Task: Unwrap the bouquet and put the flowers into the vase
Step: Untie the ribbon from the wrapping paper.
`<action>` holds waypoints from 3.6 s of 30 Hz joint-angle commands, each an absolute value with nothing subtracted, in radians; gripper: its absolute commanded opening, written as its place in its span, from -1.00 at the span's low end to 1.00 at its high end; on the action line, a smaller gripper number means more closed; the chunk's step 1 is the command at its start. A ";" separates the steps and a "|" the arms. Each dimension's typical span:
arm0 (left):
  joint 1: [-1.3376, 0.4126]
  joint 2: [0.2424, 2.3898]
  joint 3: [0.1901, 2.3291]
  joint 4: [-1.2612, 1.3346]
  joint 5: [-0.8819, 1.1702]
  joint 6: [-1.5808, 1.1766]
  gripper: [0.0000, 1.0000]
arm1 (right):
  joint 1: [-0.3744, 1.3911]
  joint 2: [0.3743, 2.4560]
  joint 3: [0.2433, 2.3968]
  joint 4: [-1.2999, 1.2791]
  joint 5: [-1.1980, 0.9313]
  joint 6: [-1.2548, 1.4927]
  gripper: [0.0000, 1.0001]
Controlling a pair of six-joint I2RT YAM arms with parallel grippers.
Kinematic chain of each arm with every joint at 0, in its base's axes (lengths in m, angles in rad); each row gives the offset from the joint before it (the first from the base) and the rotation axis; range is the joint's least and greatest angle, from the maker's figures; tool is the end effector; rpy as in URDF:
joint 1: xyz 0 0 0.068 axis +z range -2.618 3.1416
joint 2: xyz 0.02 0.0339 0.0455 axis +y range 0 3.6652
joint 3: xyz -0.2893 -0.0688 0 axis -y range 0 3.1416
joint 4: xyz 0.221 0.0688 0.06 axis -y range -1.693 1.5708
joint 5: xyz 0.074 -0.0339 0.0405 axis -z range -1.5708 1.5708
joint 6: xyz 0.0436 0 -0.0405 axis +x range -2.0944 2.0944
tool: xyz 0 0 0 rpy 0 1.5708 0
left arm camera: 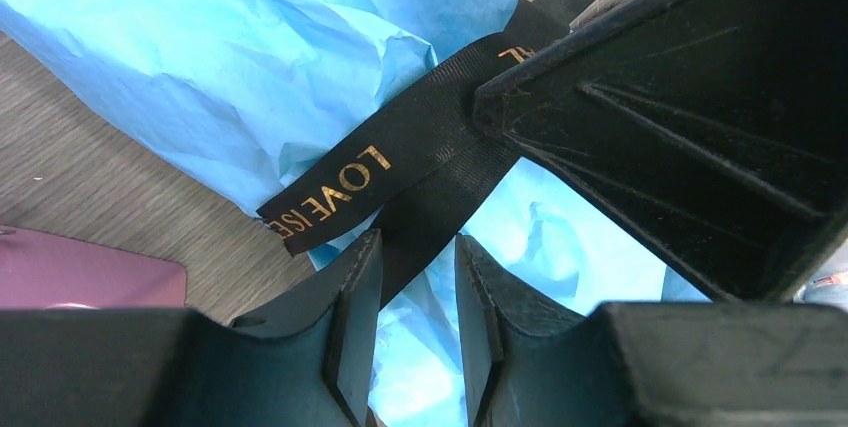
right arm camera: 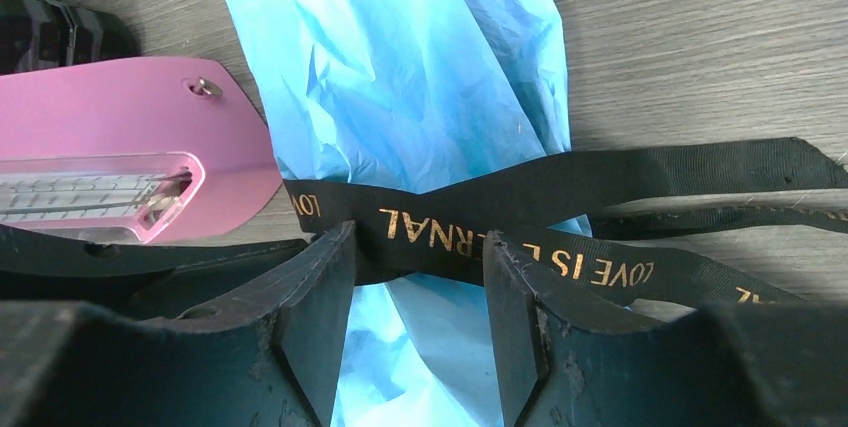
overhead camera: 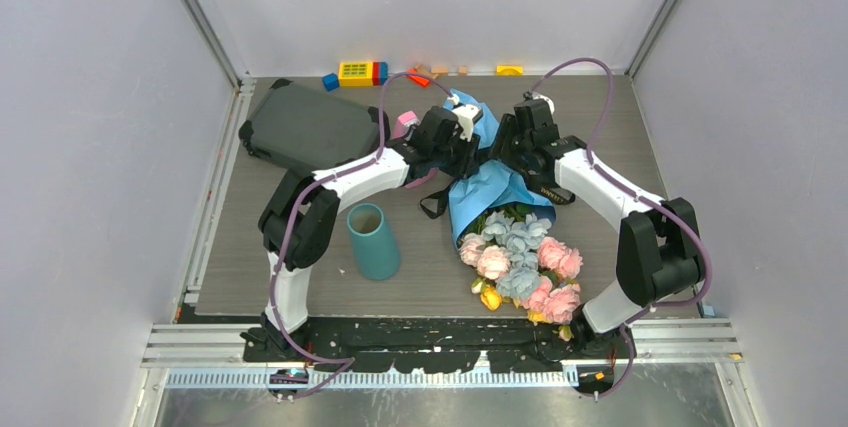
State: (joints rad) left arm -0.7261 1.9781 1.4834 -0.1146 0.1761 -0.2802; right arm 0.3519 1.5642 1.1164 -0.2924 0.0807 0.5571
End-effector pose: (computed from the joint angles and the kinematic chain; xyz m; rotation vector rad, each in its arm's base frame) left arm 0.3340 -0.3068 0.2601 0.6039 2.1911 -0.7466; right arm 0.3110 0.1104 0.2820 0.2807 2.3198 0.3675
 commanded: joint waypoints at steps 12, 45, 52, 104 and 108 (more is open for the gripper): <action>-0.723 1.930 1.467 -0.073 0.135 -0.288 -0.81 | 0.357 1.499 1.156 -0.287 0.141 0.589 -0.15; -0.571 1.496 1.088 -0.207 0.032 -0.459 -1.00 | -0.066 1.310 1.030 -0.369 0.125 0.584 -1.00; -0.514 1.360 0.969 -0.293 0.020 -0.457 -1.00 | -0.211 1.377 1.034 -0.368 0.053 0.611 -1.00; -0.236 1.012 1.012 -0.520 -0.149 -0.138 0.83 | 0.125 1.513 0.817 0.224 -0.237 1.275 0.22; -0.237 1.011 1.009 -0.519 -0.136 -0.141 0.83 | 0.127 1.586 0.858 0.252 -0.231 1.271 0.10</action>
